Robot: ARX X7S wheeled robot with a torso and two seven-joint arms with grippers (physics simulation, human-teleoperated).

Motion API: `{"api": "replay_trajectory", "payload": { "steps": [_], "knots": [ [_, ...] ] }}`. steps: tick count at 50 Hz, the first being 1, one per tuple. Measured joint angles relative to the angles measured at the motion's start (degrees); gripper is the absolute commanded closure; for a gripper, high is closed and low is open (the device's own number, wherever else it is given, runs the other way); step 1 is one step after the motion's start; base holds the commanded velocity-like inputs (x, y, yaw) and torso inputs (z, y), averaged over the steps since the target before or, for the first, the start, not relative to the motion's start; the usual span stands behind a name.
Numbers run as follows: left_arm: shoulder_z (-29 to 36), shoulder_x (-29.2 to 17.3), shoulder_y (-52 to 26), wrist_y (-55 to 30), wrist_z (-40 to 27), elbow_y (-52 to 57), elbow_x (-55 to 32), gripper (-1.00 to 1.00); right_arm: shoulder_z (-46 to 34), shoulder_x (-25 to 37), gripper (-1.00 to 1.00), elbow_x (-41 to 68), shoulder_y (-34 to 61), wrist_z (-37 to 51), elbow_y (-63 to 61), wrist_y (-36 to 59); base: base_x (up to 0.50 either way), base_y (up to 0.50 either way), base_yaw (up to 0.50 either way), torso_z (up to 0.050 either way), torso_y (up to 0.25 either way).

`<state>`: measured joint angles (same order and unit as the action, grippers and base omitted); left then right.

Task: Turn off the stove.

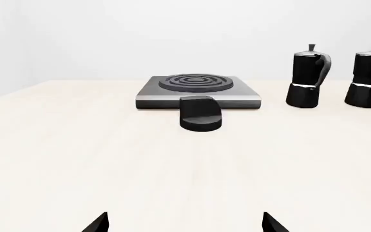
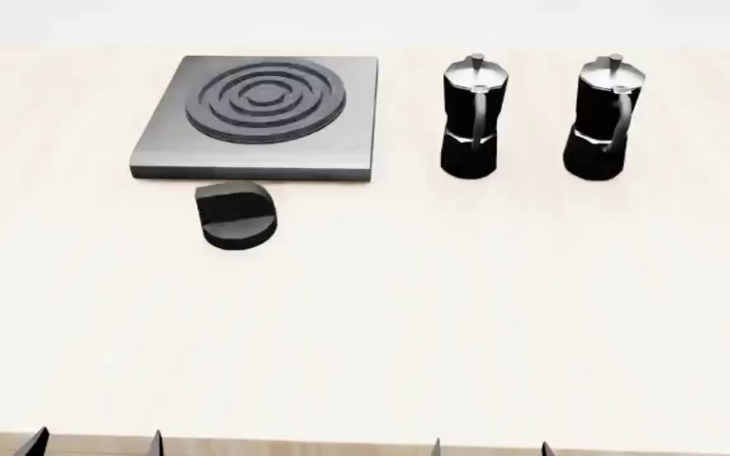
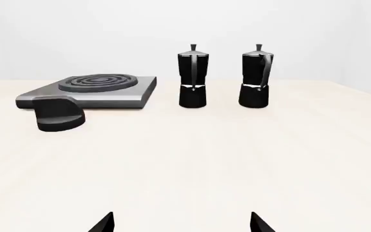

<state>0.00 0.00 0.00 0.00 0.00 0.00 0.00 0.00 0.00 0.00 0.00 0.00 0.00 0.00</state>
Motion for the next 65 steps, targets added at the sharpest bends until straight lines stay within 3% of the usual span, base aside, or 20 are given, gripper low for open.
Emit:
{"api": "replay_trajectory", "payload": {
  "steps": [22,39,65],
  "knots": [
    [3.2,-2.6,0.1,0.5,-2.9,0.1,-2.1,-1.00,-3.2,2.5,-1.00,2.9,-0.4,2.9,-0.8,0.1,0.00,0.00,0.00,0.000,0.000],
    [4.5,-4.6,1.4,5.1,-4.0,3.8,-3.5,-1.00,-4.9,4.4,-1.00,2.6,-1.9,6.6,-10.5,5.4,0.00,0.00,0.00,0.000,0.000],
    [3.9,-7.9,4.6,-6.4,-7.3,24.1,-8.7,-1.00,-7.1,7.1,-1.00,0.9,-4.9,11.1,-31.0,16.7,0.00,0.00,0.00,0.000,0.000]
  ]
}}
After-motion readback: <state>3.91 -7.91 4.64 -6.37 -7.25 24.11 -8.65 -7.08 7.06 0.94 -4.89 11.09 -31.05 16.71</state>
